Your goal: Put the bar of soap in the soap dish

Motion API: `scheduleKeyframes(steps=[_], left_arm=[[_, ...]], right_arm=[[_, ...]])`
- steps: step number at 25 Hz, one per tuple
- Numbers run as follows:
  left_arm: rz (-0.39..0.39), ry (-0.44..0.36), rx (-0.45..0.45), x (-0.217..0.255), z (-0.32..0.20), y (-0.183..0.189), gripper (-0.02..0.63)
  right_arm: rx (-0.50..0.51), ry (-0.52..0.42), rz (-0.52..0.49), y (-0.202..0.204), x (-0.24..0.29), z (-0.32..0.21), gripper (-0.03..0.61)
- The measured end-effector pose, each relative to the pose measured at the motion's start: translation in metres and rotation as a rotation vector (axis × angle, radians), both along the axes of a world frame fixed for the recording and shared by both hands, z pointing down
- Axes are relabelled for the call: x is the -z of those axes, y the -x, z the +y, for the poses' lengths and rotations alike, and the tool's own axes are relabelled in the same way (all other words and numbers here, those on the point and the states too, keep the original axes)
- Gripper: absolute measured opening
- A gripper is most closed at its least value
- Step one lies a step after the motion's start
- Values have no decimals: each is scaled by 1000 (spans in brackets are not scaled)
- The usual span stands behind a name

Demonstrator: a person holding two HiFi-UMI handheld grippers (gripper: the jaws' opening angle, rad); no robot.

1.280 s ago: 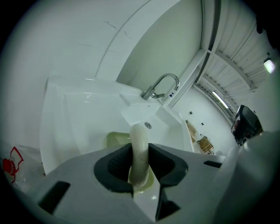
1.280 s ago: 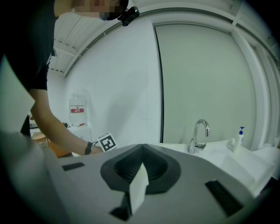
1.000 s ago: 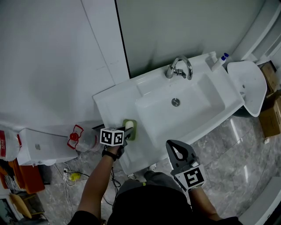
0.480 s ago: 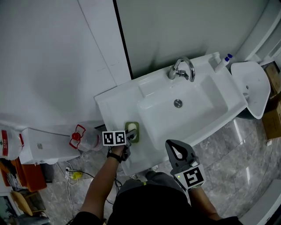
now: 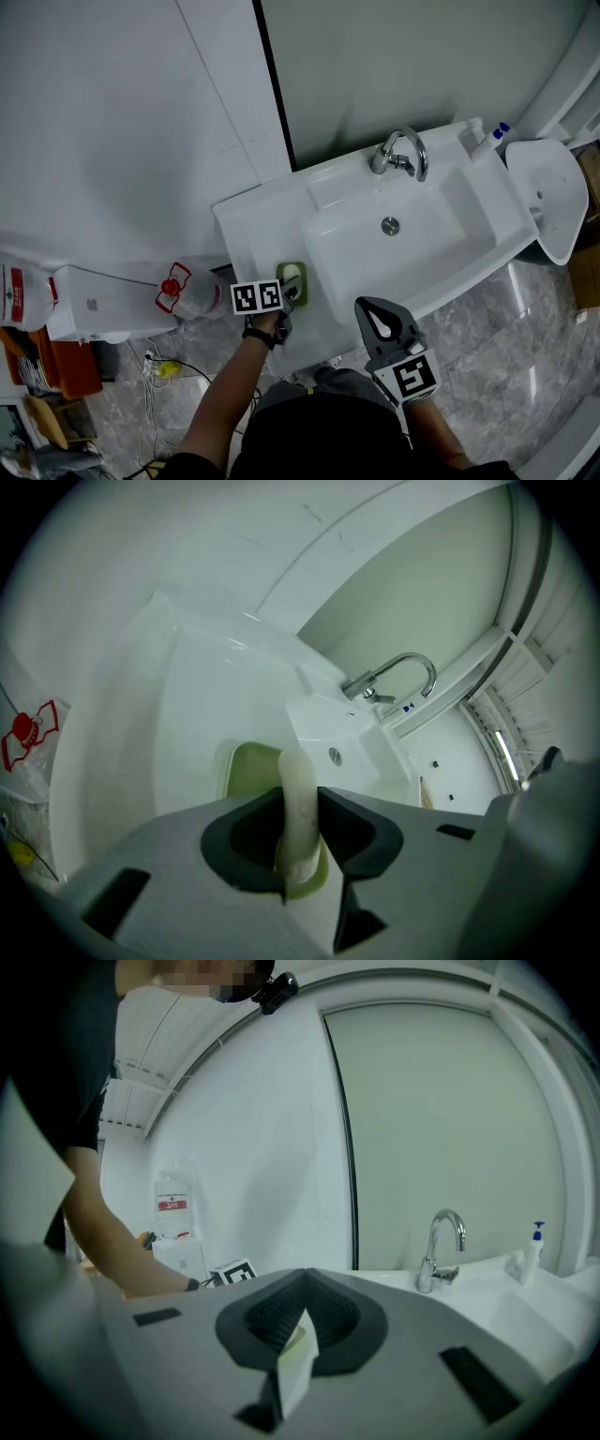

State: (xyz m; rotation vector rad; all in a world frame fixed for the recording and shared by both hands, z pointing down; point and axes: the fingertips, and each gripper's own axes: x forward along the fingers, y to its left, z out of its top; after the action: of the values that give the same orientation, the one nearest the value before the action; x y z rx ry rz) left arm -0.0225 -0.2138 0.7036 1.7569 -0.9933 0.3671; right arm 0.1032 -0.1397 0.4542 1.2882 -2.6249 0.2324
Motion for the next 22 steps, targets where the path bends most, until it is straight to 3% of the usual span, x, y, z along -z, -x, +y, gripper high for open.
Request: scheduleKeyframes(steps=[8,16,22], left_arm=[[64,40,-3,1,3,-2,109],[-57,6,-105,-2,7,-2,118],[-69,3,-115,-1,9,1,121]], right_arm=[[11,0,-10,-2,-1,-7,12],[21,-4,-19,-1,-2,-9,11],[18,-3,-22,-3,-2,-8,12]])
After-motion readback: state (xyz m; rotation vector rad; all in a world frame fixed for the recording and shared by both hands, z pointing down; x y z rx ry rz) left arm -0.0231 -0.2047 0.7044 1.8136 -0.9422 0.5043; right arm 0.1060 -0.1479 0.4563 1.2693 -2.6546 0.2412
